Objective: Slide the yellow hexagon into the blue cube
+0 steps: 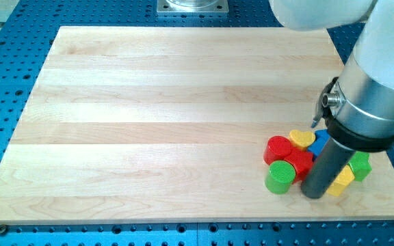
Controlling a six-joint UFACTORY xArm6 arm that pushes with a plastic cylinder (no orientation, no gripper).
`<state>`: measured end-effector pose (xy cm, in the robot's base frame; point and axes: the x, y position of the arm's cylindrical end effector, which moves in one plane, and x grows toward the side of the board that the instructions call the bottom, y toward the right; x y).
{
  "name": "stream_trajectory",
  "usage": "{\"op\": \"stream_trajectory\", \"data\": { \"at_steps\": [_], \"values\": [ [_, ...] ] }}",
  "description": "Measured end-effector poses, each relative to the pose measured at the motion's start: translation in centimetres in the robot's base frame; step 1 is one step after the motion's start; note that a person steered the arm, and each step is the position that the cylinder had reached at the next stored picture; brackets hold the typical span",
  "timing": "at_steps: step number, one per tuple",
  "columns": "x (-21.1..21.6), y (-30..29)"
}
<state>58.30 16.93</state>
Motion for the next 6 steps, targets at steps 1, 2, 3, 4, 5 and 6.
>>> {"op": "stream_trajectory", "data": {
  "at_steps": [1,2,3,4,5,6],
  "values": [
    [-0.8,-0.4],
    [1.8,-0.4],
    [2.6,1.8],
    [2.2,5.2],
    [1.9,4.9],
    [0.6,4.7]
  ]
}}
